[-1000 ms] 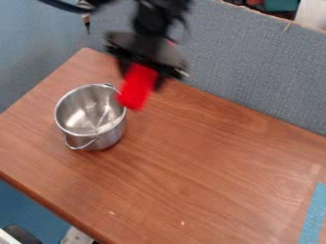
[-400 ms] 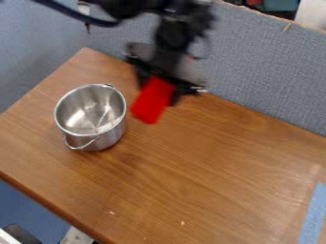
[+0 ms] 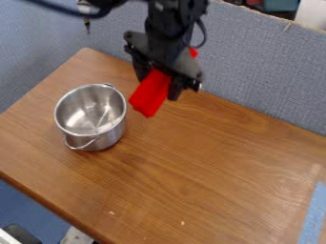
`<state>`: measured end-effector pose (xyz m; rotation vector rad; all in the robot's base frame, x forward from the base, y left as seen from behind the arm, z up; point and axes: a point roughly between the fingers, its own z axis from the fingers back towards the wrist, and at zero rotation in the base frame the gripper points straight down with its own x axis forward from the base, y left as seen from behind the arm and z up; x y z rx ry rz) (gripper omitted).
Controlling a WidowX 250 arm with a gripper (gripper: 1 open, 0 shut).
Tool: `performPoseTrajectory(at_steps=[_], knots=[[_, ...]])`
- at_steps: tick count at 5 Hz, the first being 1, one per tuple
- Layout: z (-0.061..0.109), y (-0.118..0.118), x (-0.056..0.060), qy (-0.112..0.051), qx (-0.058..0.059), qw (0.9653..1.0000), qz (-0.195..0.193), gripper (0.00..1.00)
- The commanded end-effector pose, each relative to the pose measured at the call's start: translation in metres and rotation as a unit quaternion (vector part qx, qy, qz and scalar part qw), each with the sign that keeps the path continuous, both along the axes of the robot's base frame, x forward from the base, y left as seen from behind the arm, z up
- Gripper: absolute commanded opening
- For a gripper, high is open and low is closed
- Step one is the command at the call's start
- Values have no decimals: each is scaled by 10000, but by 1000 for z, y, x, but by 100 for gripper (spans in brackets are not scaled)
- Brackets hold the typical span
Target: Move the red object from the metal pot to the table
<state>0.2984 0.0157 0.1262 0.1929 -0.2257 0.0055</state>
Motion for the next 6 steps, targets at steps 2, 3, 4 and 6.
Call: performPoseTrajectory(at_steps=[2, 3, 4, 6], knots=[[6, 16, 8, -103, -122, 9914, 1301, 0], [-2, 18, -2, -158, -308, 9896, 1398, 0], [1, -6, -20, -142, -539, 9935, 996, 0], [-8, 2, -25, 50, -720, 9971, 237, 0]])
